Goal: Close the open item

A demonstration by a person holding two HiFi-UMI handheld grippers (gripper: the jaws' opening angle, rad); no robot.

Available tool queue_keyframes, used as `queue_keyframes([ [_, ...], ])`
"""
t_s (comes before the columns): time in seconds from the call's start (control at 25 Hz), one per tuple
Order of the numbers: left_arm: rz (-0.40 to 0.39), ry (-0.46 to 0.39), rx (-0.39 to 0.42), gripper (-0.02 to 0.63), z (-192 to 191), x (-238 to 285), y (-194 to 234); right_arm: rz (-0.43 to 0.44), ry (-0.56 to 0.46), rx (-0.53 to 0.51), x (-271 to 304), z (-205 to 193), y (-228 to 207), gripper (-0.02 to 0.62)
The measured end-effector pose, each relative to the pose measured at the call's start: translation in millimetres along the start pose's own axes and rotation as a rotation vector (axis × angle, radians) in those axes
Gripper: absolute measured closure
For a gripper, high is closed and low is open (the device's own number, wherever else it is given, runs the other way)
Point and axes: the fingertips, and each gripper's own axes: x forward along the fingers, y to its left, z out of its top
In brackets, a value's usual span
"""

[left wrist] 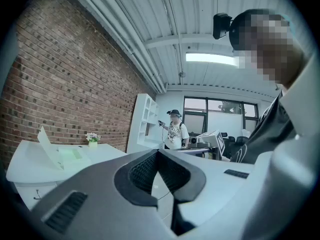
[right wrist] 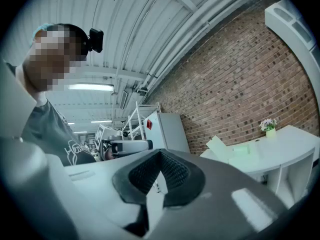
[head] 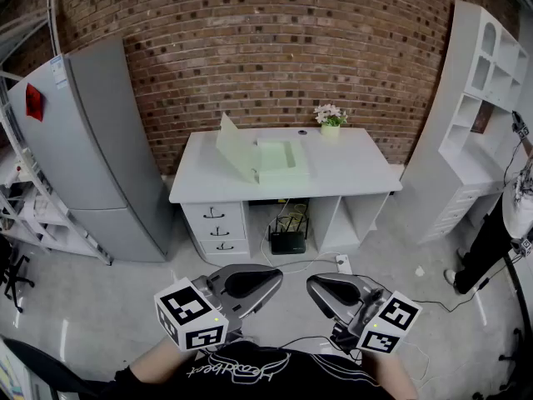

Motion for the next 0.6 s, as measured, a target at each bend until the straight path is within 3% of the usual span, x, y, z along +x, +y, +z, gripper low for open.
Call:
queue_keyframes([
  [0.6, 0.001, -0.003, -0.057, 0.604, -17, 9, -23, -0.014, 0.042, 0.07, -27, -16, 4, 0.592],
])
